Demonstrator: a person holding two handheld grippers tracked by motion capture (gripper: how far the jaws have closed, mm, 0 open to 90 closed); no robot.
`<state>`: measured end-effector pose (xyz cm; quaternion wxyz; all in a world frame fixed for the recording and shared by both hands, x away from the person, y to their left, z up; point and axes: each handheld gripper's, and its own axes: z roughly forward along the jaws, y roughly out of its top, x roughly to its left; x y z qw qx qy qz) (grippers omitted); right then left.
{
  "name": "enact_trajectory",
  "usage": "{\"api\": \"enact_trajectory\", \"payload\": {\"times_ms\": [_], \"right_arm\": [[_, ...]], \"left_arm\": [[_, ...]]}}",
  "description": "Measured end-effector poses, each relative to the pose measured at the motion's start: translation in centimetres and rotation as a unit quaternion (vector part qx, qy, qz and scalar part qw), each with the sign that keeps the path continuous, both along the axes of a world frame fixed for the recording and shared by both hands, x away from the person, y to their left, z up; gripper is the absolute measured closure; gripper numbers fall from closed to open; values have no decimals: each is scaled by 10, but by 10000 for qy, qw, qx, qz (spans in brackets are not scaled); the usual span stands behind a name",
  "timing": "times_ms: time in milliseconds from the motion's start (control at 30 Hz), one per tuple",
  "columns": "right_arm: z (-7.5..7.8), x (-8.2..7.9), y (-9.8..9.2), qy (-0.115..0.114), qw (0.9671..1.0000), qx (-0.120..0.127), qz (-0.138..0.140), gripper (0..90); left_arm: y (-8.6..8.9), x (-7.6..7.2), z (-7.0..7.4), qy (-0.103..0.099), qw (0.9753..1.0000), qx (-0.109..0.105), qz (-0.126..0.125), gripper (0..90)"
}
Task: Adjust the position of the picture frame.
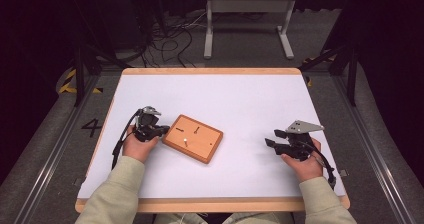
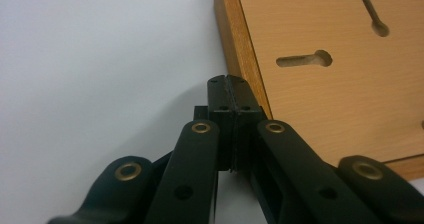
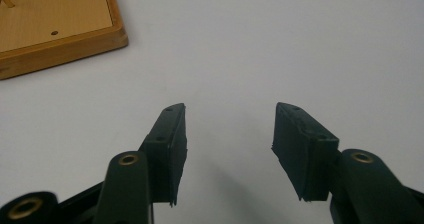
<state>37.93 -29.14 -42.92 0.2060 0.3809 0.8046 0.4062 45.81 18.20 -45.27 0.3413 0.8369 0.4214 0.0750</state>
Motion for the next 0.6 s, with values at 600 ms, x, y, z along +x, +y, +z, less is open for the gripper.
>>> {"api": "enact_trajectory", "payload": {"times_ms": [600], "right_arm": [[2,-1,1,-3,10000,73,59,481]], "left_arm": [[-40,-45,8,131,9955,58,-933,900]]}}
